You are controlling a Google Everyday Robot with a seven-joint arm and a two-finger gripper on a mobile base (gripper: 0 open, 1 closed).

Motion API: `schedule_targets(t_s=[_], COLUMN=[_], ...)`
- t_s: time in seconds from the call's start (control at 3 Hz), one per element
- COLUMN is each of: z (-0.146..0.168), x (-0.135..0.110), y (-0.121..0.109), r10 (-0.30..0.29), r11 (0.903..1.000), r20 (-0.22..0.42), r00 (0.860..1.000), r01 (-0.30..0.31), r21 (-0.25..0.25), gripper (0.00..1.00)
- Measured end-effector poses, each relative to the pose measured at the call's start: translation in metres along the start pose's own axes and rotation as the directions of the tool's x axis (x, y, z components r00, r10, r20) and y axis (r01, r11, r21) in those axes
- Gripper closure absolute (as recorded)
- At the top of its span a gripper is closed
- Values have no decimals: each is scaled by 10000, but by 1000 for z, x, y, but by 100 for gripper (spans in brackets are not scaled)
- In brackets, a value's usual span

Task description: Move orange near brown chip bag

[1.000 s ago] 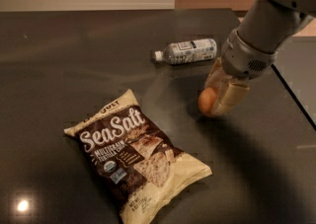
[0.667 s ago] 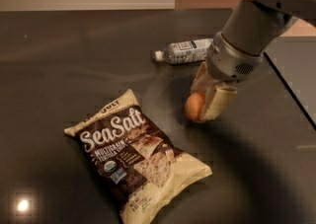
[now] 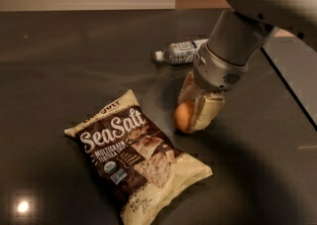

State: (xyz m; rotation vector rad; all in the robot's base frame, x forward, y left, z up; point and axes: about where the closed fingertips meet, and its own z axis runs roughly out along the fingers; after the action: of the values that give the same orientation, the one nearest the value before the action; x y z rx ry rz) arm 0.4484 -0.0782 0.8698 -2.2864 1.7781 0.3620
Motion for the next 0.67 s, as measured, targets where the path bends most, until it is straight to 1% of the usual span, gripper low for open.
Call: schedule_targets(t_s=[0.67], z=[10], x=[-4], y=[4], r10=[-294], r11=[9994], r20=[-8], r00=[9996], r01=[293], r21=[-158], gripper=[37])
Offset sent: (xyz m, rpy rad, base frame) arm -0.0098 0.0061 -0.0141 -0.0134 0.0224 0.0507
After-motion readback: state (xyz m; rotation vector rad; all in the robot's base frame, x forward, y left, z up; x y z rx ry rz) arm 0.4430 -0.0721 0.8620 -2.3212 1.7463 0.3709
